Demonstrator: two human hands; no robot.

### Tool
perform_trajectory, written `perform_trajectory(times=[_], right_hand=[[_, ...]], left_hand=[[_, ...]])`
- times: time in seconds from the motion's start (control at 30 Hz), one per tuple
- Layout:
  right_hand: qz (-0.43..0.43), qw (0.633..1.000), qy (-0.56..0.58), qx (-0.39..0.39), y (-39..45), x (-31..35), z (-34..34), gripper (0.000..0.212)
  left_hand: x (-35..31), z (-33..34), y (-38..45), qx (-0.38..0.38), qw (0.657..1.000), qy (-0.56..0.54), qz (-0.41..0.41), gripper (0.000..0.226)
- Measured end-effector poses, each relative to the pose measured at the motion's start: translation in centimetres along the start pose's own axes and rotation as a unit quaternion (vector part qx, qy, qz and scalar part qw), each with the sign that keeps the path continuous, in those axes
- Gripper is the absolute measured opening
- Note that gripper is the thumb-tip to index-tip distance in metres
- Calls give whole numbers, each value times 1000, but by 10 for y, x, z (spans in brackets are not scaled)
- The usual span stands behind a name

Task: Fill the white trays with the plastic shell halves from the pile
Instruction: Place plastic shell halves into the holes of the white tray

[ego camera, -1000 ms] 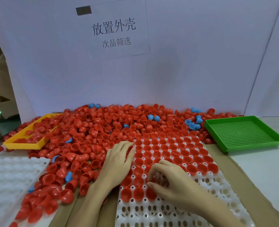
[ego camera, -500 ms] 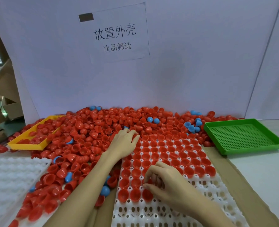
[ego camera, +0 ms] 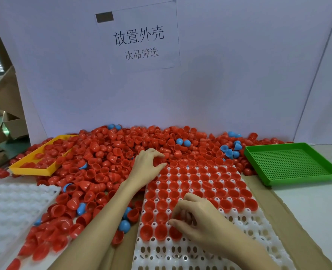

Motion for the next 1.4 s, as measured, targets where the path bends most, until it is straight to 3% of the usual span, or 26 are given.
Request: perform_trajectory(times=[0.27,0.47,0.63,0.77,0.8,0.9,0.97,1.13,1.23,1.4], right_hand=[[8,1000,-4,4,1,0,-1,12],[7,1000,-7,0,2,-1,2,11],[13,1000,16,-14,2,-7,-3,9],[12,993,83,-87,1,-15,-18,3],[20,986,115,-115,1,-18,-22,11],[51,952,232,-194,-1,-30,-34,63],[45,947,249,-196,-3,-33,-40,77],[9,973,130,-190,-6,-28,-45,35],[1,969,130,-212,-6,-23,-45,31],[-14,965,129,-226,-6,-19,-43,31]], left_hand=[[0,-21,-34,-129,981,-137,45,25],[8,-10,-66,-88,982,-160,36,22],[-11,-21,-78,-99,979,-144,101,22],[-38,-27,-91,-91,968,-136,191,18],[-46,-27,-95,-88,964,-134,213,17],[-65,-24,-105,-93,955,-99,264,14],[-72,-20,-109,-91,951,-53,292,13],[-75,-14,-112,-61,953,-53,291,12],[-74,-18,-110,-61,954,-116,271,11],[-69,-18,-104,-37,957,-218,187,53]])
Point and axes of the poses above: each hand's wrist, its own y-axis towards the middle knuckle, its own z-axis out of the palm, x = y × z, the point moved 4 cm from there along y, towards the middle knuckle, and after that the axes turned 7 degrees about x, right-handed, at the moved point
